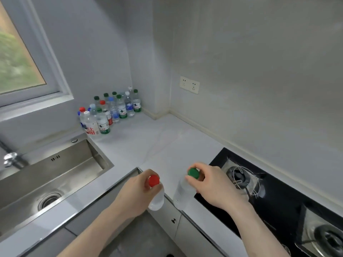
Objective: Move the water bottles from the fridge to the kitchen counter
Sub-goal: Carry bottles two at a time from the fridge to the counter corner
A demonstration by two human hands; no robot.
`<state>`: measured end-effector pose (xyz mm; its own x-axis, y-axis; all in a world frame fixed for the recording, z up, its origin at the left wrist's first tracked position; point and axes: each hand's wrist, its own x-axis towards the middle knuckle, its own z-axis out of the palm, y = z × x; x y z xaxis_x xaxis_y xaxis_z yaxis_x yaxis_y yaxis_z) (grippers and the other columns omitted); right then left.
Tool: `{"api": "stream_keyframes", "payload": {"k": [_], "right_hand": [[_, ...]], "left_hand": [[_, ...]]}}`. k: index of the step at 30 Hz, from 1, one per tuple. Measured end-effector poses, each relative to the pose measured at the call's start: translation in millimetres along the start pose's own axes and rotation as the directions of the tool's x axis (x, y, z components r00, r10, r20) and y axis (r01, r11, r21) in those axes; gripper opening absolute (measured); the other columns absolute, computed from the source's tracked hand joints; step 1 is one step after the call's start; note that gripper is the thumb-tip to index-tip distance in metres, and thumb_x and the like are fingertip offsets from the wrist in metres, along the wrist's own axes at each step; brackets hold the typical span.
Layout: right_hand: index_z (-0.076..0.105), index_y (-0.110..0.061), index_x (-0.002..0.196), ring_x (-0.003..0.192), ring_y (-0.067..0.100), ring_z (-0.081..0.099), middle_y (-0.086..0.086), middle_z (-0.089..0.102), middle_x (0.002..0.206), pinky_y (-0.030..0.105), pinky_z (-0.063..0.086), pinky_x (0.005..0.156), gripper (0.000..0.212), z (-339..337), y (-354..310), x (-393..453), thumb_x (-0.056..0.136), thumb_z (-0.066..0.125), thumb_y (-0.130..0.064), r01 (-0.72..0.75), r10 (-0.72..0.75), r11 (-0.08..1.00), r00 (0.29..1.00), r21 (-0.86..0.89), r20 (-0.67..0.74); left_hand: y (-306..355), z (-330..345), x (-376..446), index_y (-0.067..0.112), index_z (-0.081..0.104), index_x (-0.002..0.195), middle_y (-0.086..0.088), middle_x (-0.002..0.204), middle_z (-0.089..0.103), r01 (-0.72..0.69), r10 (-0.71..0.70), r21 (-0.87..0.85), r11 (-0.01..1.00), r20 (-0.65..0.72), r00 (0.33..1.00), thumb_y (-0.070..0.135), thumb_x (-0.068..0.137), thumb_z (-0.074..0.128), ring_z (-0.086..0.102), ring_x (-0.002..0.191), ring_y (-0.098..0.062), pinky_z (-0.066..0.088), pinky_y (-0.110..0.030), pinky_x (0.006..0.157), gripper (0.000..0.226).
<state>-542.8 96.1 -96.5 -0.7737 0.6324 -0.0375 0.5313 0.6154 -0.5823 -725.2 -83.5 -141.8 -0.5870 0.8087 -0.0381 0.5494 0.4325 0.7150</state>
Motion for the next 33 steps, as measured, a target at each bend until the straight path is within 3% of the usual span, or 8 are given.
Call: {"api": "stream_keyframes", "payload": {"k": [4, 11, 18, 23, 33], "right_hand": [[0.064, -0.039, 0.098, 0.068, 0.003, 0.068, -0.015, 0.067, 0.074, 0.03, 0.057, 0.072, 0.022, 4.0, -6.7, 55.8, 0.092, 0.061, -0.06, 0.073, -0.074, 0.997, 0.996, 0.021, 0.049], [0.063, -0.039, 0.095, 0.069, 0.004, 0.068, -0.013, 0.069, 0.078, 0.031, 0.059, 0.071, 0.023, -2.9, -16.1, 147.4, 0.091, 0.062, -0.062, 0.162, -0.166, 0.985, 0.982, 0.052, 0.086], [0.064, -0.037, 0.095, 0.071, 0.006, 0.067, -0.012, 0.068, 0.077, 0.032, 0.057, 0.071, 0.019, 6.8, -32.5, 223.0, 0.092, 0.065, -0.055, 0.218, -0.219, 0.976, 0.965, 0.027, 0.142], [0.064, -0.04, 0.093, 0.071, 0.006, 0.069, -0.012, 0.07, 0.083, 0.033, 0.06, 0.072, 0.015, 19.5, -48.0, 274.0, 0.092, 0.067, -0.055, 0.215, -0.224, 0.974, 0.961, 0.073, 0.162], [0.063, -0.041, 0.091, 0.071, 0.005, 0.069, -0.013, 0.069, 0.078, 0.032, 0.058, 0.07, 0.017, 68.3, -91.4, 373.3, 0.09, 0.065, -0.058, 0.163, -0.166, 0.986, 0.977, 0.034, 0.137]], "left_hand": [[-8.3, -19.3, 31.6, 0.046, 0.056, 0.095, 0.028, 0.084, 0.062, 0.063, -0.06, 0.037, 0.997, -0.071, 0.996, 0.05, 0.088, 0.061, 0.057, 0.075, 0.003, 0.04, -0.02, 0.059, 0.009], [-18.9, -49.8, 94.9, 0.044, 0.054, 0.096, 0.015, 0.073, 0.063, 0.143, -0.118, 0.14, 0.98, -0.173, 0.978, 0.054, 0.091, 0.061, 0.058, 0.069, -0.004, 0.039, -0.021, 0.057, 0.013], [-44.2, -76.1, 149.3, 0.041, 0.053, 0.103, 0.014, 0.081, 0.062, 0.208, -0.168, 0.216, 0.954, -0.191, 0.967, 0.054, 0.095, 0.057, 0.056, 0.074, -0.006, 0.042, -0.027, 0.06, 0.016], [-71.5, -103.9, 194.3, 0.043, 0.048, 0.1, 0.017, 0.076, 0.061, 0.222, -0.176, 0.294, 0.93, -0.175, 0.969, 0.062, 0.095, 0.054, 0.055, 0.065, -0.004, 0.037, -0.022, 0.053, 0.02], [-141.3, -164.3, 300.5, 0.037, 0.047, 0.114, 0.013, 0.089, 0.058, 0.089, -0.061, 0.506, 0.858, -0.073, 0.995, 0.059, 0.1, 0.049, 0.057, 0.079, -0.017, 0.04, -0.028, 0.061, 0.026]]}}
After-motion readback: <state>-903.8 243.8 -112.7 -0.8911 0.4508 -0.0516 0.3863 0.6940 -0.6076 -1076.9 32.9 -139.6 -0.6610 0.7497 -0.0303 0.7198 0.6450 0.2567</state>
